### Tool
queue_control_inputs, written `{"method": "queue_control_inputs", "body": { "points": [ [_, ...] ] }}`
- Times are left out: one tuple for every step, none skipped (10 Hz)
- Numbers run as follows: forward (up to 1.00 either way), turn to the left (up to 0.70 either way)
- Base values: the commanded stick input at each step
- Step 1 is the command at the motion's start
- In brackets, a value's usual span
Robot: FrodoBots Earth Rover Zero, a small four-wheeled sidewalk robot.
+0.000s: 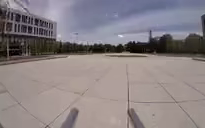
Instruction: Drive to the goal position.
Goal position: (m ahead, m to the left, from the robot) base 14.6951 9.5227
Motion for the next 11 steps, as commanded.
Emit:
{"method": "queue_control_inputs", "body": {
  "points": [
    [0.50, 0.00],
    [0.50, 0.00],
    [0.50, 0.00],
    [0.50, -0.32],
    [0.50, -0.50],
    [0.50, -0.50],
    [0.50, -0.50],
    [0.50, -0.50],
    [0.50, -0.09],
    [0.50, 0.00],
    [0.50, 0.00]
  ]
}}
